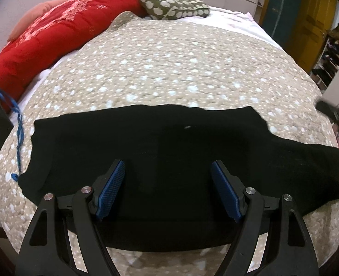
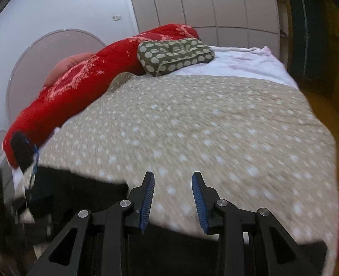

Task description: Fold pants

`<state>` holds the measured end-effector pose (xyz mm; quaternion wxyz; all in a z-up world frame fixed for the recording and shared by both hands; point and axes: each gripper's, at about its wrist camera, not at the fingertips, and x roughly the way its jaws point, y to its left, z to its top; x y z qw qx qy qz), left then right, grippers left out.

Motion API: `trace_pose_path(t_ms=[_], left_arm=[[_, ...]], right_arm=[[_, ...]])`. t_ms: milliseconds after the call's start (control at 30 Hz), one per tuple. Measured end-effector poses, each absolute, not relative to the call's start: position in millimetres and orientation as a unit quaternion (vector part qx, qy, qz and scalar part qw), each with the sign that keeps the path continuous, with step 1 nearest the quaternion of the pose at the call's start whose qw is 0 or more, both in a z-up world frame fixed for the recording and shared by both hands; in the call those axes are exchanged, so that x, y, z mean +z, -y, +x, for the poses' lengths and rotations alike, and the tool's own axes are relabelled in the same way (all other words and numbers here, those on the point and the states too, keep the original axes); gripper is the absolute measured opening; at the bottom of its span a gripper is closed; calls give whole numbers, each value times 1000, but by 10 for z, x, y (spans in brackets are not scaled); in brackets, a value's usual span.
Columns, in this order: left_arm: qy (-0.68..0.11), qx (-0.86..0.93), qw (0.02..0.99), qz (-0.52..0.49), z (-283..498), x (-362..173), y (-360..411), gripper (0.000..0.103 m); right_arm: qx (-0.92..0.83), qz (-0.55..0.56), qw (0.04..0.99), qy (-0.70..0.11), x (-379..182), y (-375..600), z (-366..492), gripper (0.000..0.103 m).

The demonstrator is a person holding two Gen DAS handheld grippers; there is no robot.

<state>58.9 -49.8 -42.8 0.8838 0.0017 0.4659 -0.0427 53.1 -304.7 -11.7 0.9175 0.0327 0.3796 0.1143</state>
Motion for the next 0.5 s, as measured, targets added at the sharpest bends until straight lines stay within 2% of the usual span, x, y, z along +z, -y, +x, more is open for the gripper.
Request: trace_pose_path(t_ms=[233,400,500], left_arm=[[-462,-51,885,6,555,-448,686,78],[-458,-43,888,20,599,-572,795,80],[-464,-49,884,20,612,-521,847,80]], right_arm=[[83,32,915,-394,-281,3491,-213,32],[29,25,902,-430,-677,3830,-264,33],[30,56,906,-418,-673,4030,-319,33]])
